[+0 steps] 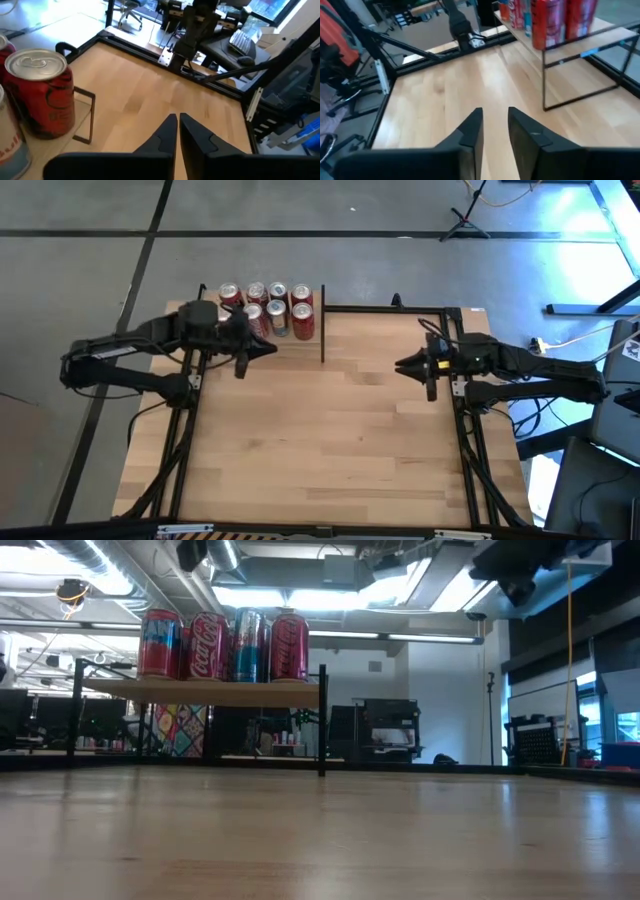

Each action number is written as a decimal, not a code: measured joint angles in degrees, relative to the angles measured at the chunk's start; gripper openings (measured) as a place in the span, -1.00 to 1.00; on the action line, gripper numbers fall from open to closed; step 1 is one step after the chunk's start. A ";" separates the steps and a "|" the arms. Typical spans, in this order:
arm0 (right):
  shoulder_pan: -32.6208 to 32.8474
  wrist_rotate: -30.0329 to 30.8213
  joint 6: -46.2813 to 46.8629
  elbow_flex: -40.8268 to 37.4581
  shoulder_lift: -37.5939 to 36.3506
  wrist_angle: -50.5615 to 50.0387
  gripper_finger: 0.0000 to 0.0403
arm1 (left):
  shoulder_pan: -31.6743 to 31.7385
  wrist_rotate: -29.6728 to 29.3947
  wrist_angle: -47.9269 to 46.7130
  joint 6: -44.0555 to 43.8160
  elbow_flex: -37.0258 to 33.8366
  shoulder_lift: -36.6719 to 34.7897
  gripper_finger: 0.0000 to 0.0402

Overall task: Place canned beverage on shelf
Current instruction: Return to Home Position

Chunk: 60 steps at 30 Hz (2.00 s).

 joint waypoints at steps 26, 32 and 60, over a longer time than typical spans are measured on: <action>0.00 0.58 -4.61 -28.43 -30.12 16.85 -0.58 | -17.14 -13.56 36.55 9.02 -44.18 -25.21 -0.95; 0.00 0.86 -4.55 -31.99 -35.59 17.05 -0.58 | -17.14 -13.47 36.59 8.91 -51.22 -37.03 -0.95; 0.00 0.40 -4.07 -41.38 -36.15 24.23 -0.58 | -17.17 -12.09 28.05 7.64 -59.65 -52.61 -0.95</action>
